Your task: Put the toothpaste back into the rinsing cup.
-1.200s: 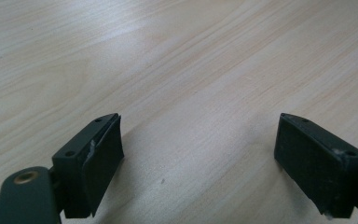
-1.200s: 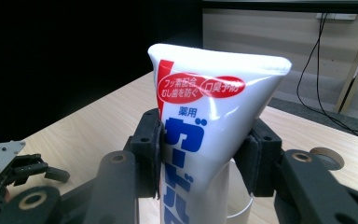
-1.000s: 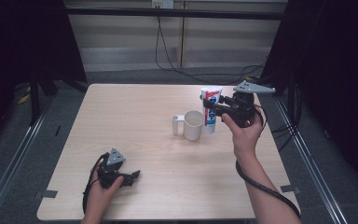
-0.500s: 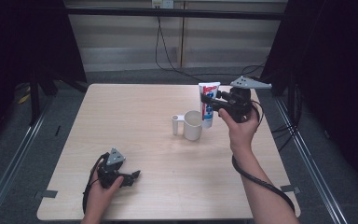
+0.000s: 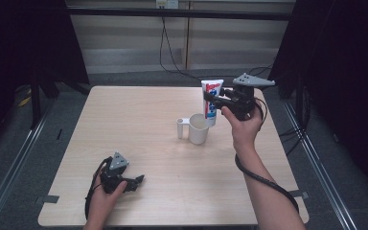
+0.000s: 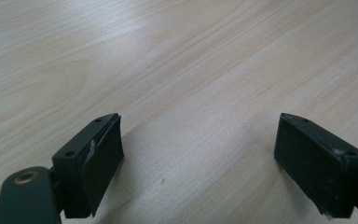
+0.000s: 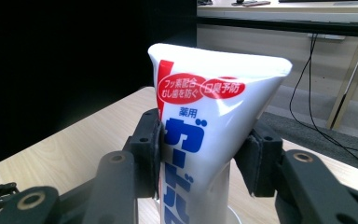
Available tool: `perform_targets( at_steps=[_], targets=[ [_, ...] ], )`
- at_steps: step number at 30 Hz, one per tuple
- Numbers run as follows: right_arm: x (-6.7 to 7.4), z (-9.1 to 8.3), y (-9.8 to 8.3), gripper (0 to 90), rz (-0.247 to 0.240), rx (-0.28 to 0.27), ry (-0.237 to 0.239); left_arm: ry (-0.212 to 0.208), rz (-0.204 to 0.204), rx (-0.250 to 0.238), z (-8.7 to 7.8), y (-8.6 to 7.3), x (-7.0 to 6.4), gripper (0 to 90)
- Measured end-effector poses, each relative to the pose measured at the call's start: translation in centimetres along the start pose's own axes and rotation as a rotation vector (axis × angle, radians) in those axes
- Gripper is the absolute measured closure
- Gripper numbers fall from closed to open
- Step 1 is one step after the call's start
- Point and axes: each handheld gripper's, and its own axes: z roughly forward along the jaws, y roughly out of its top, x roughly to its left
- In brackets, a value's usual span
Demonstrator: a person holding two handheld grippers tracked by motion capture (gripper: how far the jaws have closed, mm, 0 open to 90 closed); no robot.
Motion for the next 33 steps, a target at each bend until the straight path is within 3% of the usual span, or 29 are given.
perform_targets(
  at_steps=[16,33],
  targets=[
    [0.0,1.8,-0.2,55.2,-0.012,0.003,-0.011,0.000,-0.001,0.000,0.0,0.0,0.0,15.0],
    [-0.5,3.7,-1.1,54.9,0.009,0.003,-0.012,-0.002,0.007,0.002,0.0,0.0,0.0,15.0]
  ],
)
